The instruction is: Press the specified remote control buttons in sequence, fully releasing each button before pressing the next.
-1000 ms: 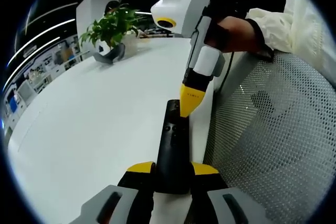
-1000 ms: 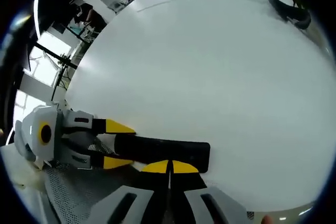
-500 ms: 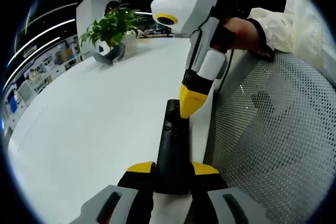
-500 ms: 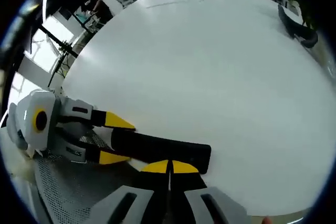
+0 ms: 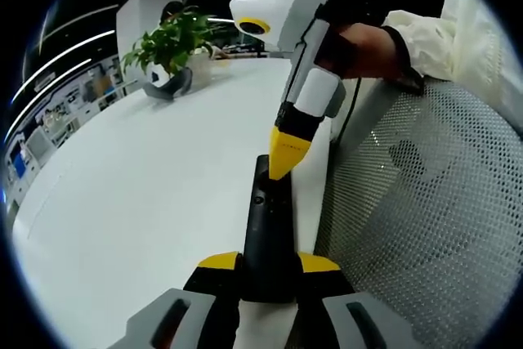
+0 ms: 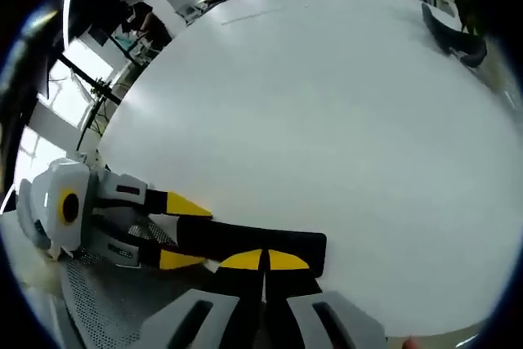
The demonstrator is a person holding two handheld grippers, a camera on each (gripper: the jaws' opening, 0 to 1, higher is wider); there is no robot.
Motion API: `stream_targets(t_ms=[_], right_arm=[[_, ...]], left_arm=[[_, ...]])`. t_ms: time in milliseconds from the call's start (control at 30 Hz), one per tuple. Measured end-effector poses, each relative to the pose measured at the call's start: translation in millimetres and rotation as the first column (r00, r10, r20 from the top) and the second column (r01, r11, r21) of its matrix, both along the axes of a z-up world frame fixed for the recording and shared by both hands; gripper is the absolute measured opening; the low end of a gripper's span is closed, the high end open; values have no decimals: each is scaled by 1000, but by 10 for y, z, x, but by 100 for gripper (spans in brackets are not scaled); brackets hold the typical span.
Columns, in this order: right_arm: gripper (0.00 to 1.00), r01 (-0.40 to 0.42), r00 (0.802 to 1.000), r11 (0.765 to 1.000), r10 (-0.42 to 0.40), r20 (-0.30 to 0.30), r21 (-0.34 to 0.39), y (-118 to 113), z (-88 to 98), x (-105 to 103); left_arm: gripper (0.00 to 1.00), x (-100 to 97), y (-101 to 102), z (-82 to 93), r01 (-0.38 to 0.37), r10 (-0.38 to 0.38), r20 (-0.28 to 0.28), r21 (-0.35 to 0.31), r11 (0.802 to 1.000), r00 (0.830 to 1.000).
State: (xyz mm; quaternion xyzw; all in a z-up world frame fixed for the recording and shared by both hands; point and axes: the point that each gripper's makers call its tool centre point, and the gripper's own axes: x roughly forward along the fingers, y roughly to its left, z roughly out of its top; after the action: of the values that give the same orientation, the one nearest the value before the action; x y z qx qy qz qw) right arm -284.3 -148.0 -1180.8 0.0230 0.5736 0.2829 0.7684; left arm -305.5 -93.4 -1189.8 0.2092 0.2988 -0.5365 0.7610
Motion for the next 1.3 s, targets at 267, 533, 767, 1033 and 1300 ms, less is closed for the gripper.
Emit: stream_targets(t_ms=[267, 533, 767, 1033, 1300], right_arm=[[0, -29, 999, 999, 30, 22, -16, 28, -16, 9], [0, -26, 999, 1000, 26, 23, -8, 22, -20, 16], [0, -33, 999, 999, 33, 27, -9, 24, -19, 16], [0, -34, 999, 999, 34, 27, -5, 22, -20, 17], [0, -71, 995, 997, 74, 69, -42, 28, -29, 24]], left_arm=[[25, 1, 1, 2, -1, 1, -1, -2, 1000, 1000], [25, 4, -1, 2, -3, 3, -1, -4, 1000, 1000], [25, 3, -2, 4, -5, 5, 0, -8, 1000, 1000], [25, 4, -6, 3, -7, 7, 1, -11, 1000, 1000], [25, 9, -7, 0, -9, 9, 2, -11, 1000, 1000]])
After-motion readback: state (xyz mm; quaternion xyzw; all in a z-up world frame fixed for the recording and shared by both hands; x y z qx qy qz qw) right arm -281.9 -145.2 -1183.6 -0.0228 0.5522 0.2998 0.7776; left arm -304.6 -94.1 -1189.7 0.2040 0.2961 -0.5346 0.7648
